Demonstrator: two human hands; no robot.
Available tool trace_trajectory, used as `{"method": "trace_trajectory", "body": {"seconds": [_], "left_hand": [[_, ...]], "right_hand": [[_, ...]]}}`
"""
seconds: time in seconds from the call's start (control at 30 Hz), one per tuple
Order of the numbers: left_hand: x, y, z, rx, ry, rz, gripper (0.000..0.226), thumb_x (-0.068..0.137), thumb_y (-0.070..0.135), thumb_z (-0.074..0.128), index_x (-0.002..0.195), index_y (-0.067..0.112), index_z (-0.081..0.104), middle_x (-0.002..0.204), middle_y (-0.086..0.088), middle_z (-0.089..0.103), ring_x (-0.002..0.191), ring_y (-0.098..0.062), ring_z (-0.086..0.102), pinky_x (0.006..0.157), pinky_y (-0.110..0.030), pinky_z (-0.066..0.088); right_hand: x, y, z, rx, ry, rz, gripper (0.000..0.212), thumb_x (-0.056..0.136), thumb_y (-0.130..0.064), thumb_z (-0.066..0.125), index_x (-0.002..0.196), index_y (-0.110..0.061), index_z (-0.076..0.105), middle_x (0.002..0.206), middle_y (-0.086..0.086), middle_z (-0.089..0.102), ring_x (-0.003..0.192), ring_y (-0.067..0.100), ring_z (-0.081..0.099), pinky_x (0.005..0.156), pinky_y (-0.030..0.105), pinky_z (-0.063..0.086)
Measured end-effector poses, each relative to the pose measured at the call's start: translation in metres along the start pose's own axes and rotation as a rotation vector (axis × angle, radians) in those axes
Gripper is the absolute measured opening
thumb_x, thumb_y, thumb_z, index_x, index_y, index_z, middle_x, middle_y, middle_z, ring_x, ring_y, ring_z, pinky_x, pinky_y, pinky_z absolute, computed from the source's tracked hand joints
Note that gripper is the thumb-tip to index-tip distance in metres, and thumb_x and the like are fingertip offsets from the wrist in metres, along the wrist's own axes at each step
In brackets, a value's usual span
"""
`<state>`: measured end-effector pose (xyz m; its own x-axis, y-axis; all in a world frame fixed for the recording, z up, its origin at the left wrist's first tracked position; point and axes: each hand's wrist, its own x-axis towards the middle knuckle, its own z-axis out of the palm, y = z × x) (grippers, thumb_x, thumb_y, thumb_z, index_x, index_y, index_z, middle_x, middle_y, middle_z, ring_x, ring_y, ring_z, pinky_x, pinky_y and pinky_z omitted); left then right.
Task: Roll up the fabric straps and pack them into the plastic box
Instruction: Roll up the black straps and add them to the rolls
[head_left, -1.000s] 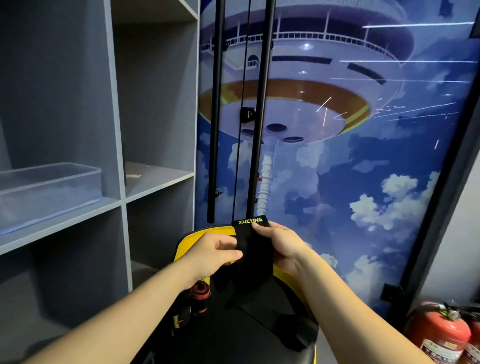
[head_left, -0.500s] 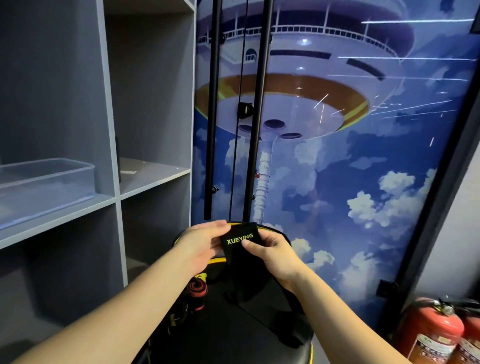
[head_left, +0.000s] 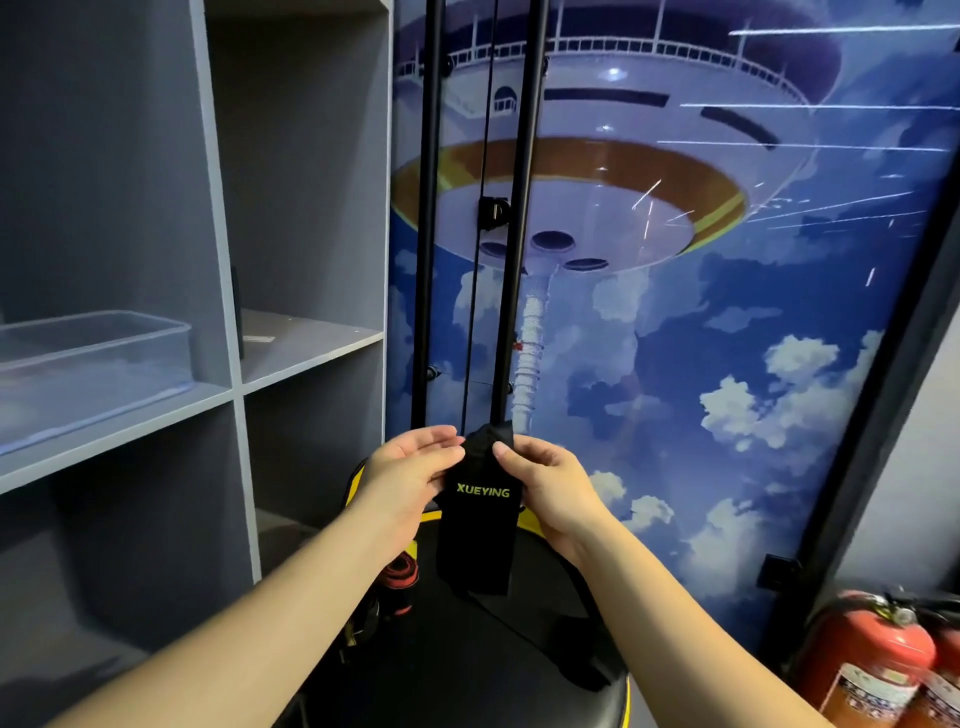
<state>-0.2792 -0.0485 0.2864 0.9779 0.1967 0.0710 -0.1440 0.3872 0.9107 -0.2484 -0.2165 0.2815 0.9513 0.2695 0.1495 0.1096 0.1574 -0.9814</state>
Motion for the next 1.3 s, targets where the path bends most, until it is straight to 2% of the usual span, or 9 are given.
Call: {"method": "trace_trajectory", "body": {"seconds": [0.13, 0.27, 0.4, 0.53, 0.63, 0.9, 1.03, 1.13, 1.3], "left_hand": [[0.005, 0.000, -0.016, 0.206, 0.055, 0.042, 0.017, 0.093, -0.001, 0.063, 0.103, 0.008, 0.073, 0.100, -0.012, 0.077, 0.093, -0.023, 0.074, 0.085, -0.034, 0.058], [0.009, -0.009, -0.027, 0.588, 0.089, 0.187, 0.024, 0.087, 0.010, 0.075, 0.100, 0.030, 0.074, 0.096, 0.005, 0.073, 0.089, -0.015, 0.068, 0.077, -0.026, 0.052], [0.009, -0.015, -0.026, 0.787, 0.056, 0.350, 0.028, 0.083, 0.012, 0.079, 0.099, 0.035, 0.072, 0.097, 0.011, 0.067, 0.081, -0.004, 0.062, 0.072, -0.016, 0.047], [0.006, -0.013, -0.027, 1.157, 0.072, 0.524, 0.028, 0.083, 0.031, 0.081, 0.109, 0.032, 0.073, 0.111, 0.017, 0.064, 0.105, -0.007, 0.053, 0.088, -0.021, 0.040], [0.004, -0.011, -0.032, 1.345, 0.063, 0.435, 0.040, 0.082, 0.055, 0.074, 0.118, 0.038, 0.071, 0.121, 0.017, 0.064, 0.122, -0.015, 0.047, 0.098, -0.034, 0.034], [0.004, -0.020, -0.027, 1.424, 0.014, 0.511, 0.029, 0.087, 0.064, 0.061, 0.108, 0.050, 0.072, 0.105, 0.023, 0.070, 0.106, -0.015, 0.048, 0.090, -0.037, 0.033], [0.005, -0.018, -0.028, 1.313, 0.109, 0.483, 0.020, 0.088, 0.054, 0.067, 0.101, 0.043, 0.077, 0.104, 0.020, 0.073, 0.107, -0.015, 0.054, 0.089, -0.033, 0.034], [0.007, -0.018, -0.035, 1.174, 0.165, 0.443, 0.014, 0.087, 0.043, 0.074, 0.096, 0.034, 0.081, 0.103, 0.015, 0.076, 0.103, -0.014, 0.065, 0.091, -0.034, 0.047], [0.006, -0.017, -0.038, 1.058, 0.167, 0.405, 0.015, 0.087, 0.031, 0.077, 0.099, 0.023, 0.081, 0.102, 0.008, 0.077, 0.091, -0.005, 0.062, 0.082, -0.020, 0.041]], "right_hand": [[-0.002, 0.003, -0.008, 0.066, -0.074, 0.004, 0.020, 0.098, -0.019, 0.061, 0.113, -0.010, 0.071, 0.116, 0.018, 0.072, 0.111, 0.036, 0.067, 0.101, 0.049, 0.050], [-0.007, -0.004, -0.012, 0.215, -0.132, 0.048, 0.016, 0.099, -0.014, 0.055, 0.108, -0.009, 0.066, 0.103, 0.015, 0.071, 0.094, 0.029, 0.067, 0.083, 0.036, 0.053], [-0.007, -0.006, -0.015, 0.319, -0.161, 0.068, 0.014, 0.096, -0.011, 0.049, 0.100, -0.009, 0.063, 0.085, 0.008, 0.067, 0.075, 0.021, 0.066, 0.067, 0.031, 0.051], [-0.003, -0.002, -0.020, 0.439, -0.176, 0.102, 0.020, 0.087, -0.013, 0.056, 0.106, -0.008, 0.062, 0.092, 0.010, 0.061, 0.081, 0.025, 0.060, 0.076, 0.038, 0.047], [-0.002, 0.001, -0.022, 0.466, -0.194, 0.100, 0.025, 0.085, -0.013, 0.059, 0.109, -0.007, 0.062, 0.094, 0.011, 0.058, 0.083, 0.026, 0.058, 0.079, 0.040, 0.045], [-0.002, 0.004, -0.015, 0.445, -0.210, 0.125, 0.023, 0.085, -0.011, 0.057, 0.107, -0.007, 0.064, 0.091, 0.011, 0.059, 0.078, 0.024, 0.059, 0.078, 0.038, 0.045], [0.000, 0.009, -0.022, 0.424, -0.182, 0.099, 0.026, 0.088, -0.014, 0.056, 0.110, -0.006, 0.067, 0.105, 0.016, 0.061, 0.095, 0.030, 0.059, 0.092, 0.044, 0.043], [0.001, 0.013, -0.027, 0.363, -0.144, 0.065, 0.029, 0.094, -0.017, 0.056, 0.118, -0.003, 0.063, 0.109, 0.018, 0.063, 0.102, 0.031, 0.059, 0.103, 0.052, 0.038], [-0.004, 0.014, -0.029, 0.283, -0.056, 0.026, 0.016, 0.100, -0.017, 0.051, 0.091, -0.011, 0.064, 0.083, 0.008, 0.060, 0.077, 0.021, 0.059, 0.081, 0.041, 0.044]]}}
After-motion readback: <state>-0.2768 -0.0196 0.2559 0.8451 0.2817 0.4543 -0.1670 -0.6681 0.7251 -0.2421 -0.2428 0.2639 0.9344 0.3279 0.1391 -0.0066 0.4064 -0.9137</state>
